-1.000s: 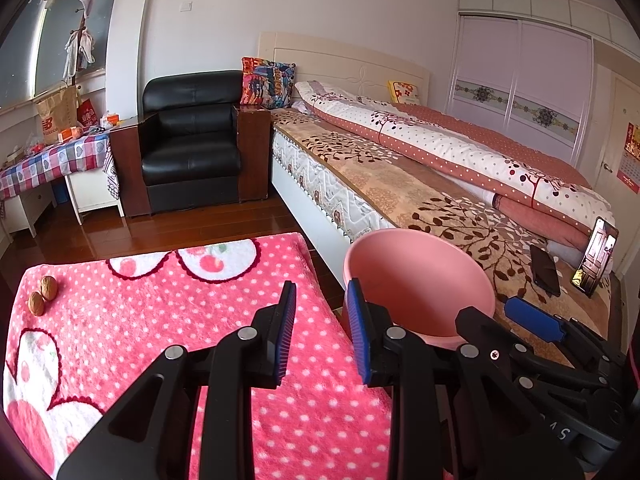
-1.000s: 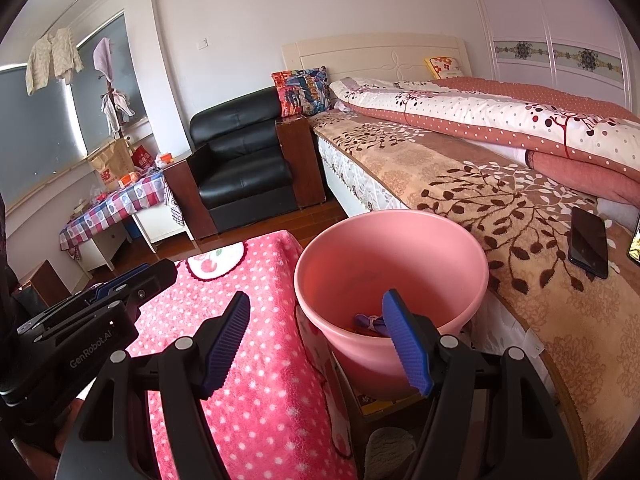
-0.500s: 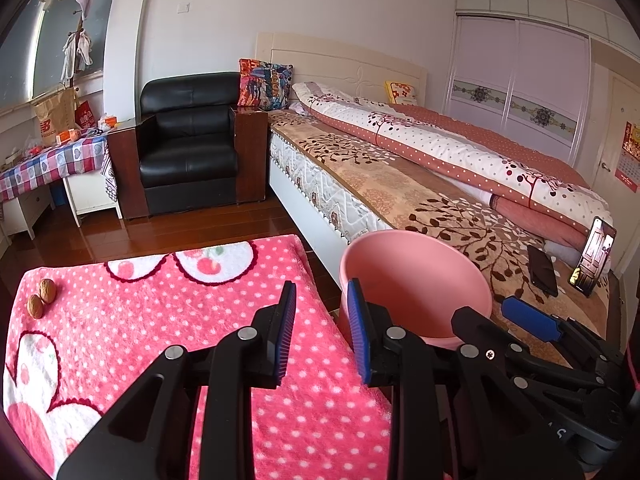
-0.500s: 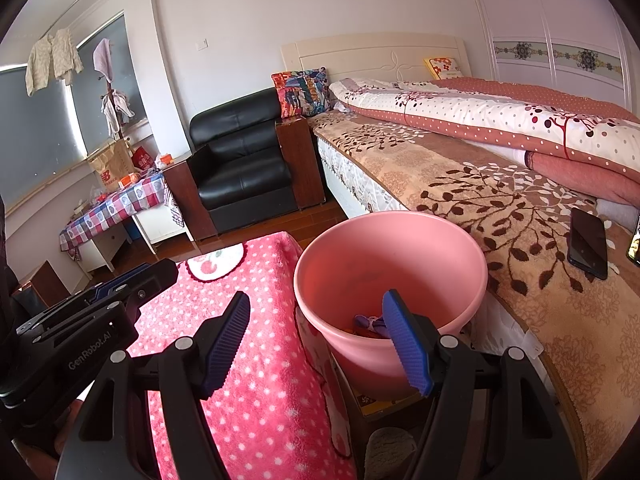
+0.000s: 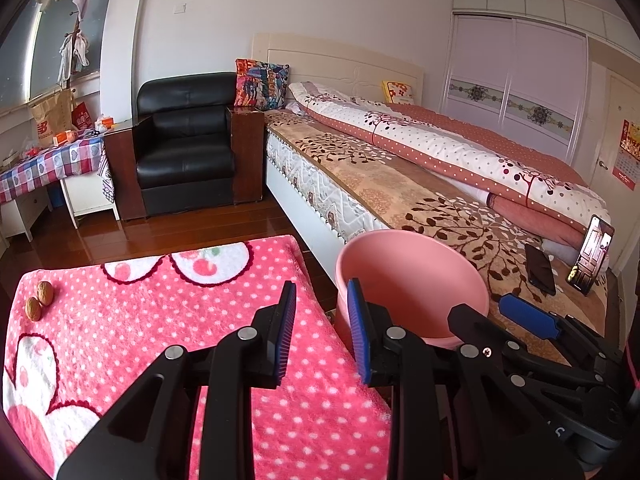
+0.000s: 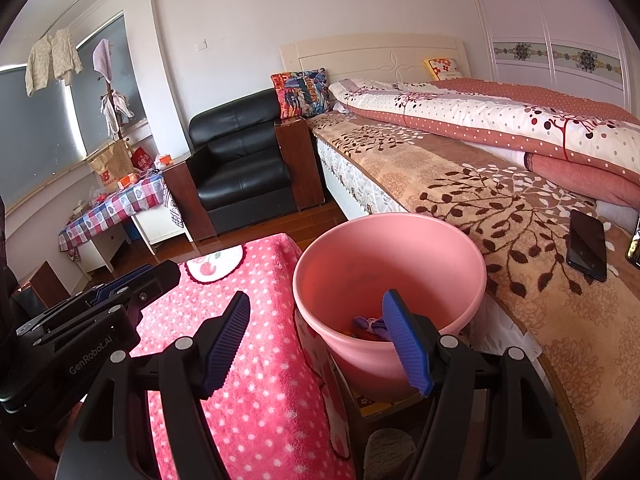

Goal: Collect trash

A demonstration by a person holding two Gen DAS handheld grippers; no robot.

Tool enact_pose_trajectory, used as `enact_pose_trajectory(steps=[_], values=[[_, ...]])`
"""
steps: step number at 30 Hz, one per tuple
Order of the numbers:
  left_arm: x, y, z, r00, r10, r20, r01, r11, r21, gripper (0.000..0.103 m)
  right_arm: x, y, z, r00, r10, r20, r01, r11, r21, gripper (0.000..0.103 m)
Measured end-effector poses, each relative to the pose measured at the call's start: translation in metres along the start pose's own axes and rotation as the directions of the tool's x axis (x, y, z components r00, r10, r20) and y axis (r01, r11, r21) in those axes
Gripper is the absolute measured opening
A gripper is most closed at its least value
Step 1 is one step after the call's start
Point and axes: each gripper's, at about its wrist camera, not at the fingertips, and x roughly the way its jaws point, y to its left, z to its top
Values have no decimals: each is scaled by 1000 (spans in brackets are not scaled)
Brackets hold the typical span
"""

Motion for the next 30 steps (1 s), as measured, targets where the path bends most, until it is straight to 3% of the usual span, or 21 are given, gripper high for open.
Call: enact_pose_trajectory(steps=[30], values=[[-1, 1, 0, 1000, 9, -6, -9, 1000, 1, 27, -4, 1, 4, 1000, 0, 1, 0, 1000, -1, 68]])
